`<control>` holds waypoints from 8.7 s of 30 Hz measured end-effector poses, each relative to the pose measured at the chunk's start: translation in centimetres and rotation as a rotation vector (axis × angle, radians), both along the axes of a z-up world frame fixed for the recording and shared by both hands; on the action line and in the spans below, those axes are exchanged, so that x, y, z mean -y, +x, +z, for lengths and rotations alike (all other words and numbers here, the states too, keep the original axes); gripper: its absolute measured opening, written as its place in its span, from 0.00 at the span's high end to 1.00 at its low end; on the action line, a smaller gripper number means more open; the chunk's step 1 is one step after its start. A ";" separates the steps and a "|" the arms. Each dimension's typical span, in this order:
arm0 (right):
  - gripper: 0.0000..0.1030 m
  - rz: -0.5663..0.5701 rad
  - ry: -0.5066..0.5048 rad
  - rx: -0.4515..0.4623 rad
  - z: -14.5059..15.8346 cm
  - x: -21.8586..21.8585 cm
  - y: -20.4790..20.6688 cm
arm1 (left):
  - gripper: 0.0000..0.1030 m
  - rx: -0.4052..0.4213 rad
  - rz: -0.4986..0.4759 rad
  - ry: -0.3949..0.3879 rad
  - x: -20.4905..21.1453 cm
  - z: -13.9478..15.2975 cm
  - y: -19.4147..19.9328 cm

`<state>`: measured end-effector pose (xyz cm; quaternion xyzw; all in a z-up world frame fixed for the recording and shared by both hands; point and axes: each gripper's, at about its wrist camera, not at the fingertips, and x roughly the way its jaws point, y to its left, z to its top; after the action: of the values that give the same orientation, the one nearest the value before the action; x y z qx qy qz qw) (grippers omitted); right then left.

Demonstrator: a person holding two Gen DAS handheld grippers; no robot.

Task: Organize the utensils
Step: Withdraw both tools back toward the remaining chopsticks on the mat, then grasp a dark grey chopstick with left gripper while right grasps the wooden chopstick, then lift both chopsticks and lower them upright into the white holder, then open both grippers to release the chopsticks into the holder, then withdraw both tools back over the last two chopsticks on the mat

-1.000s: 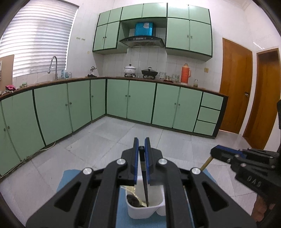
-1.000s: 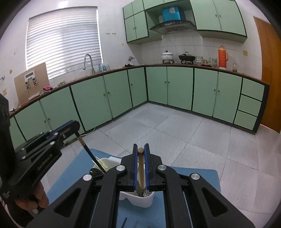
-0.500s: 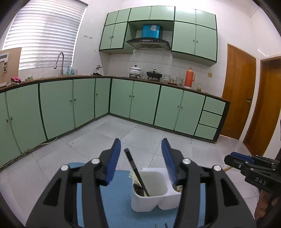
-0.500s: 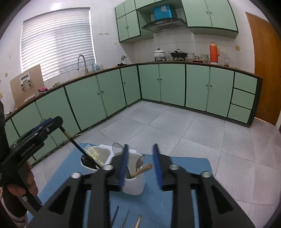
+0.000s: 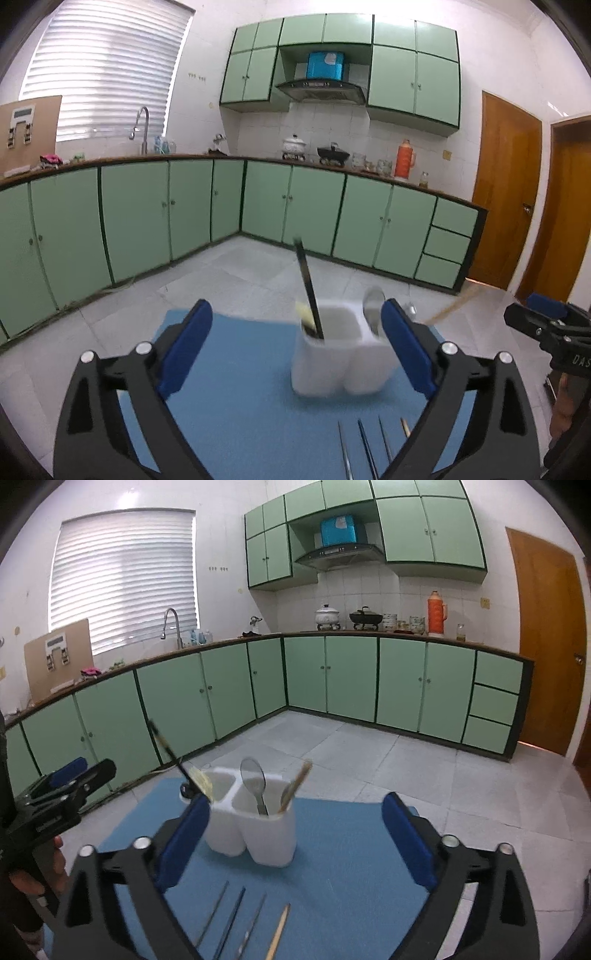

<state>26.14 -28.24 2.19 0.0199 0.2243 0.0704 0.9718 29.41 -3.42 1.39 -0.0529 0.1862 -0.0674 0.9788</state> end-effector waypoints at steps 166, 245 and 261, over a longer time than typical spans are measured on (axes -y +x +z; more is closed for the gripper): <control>0.94 0.015 0.032 0.136 12.8 -1.4 -1.1 | 0.94 0.281 -0.116 -0.039 4.8 15.7 -0.6; 0.26 -0.174 -0.036 -0.102 -10.8 -4.4 -14.8 | 0.09 -0.198 0.003 0.108 0.7 -10.8 -11.3; 0.74 -0.048 0.025 -0.328 -15.8 -6.7 -17.3 | 0.34 -0.320 -0.037 0.135 1.7 -16.0 -15.6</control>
<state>8.89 -21.56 -13.60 0.0483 0.3786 0.0455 0.9232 13.77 -5.07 -14.62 0.0063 0.3445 -0.0636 0.9366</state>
